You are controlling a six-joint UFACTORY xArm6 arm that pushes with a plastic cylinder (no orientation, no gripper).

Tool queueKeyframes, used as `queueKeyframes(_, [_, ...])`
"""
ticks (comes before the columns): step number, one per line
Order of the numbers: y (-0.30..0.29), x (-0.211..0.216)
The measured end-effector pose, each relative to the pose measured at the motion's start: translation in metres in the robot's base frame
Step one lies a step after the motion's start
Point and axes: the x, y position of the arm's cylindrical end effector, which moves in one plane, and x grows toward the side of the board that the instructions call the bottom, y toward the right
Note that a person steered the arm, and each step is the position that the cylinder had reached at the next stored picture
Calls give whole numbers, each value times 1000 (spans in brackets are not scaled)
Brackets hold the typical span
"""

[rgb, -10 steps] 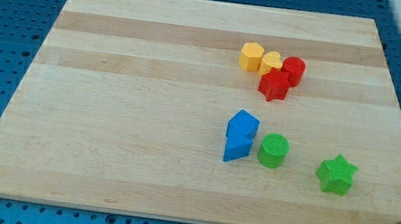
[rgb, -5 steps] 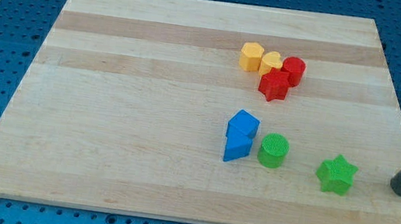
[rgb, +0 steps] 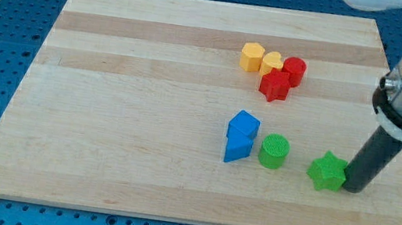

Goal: Push the green star into the green circle

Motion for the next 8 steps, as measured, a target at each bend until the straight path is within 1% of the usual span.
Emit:
queueKeyframes(4, [-26,-1])
queueKeyframes(8, [-55,-16])
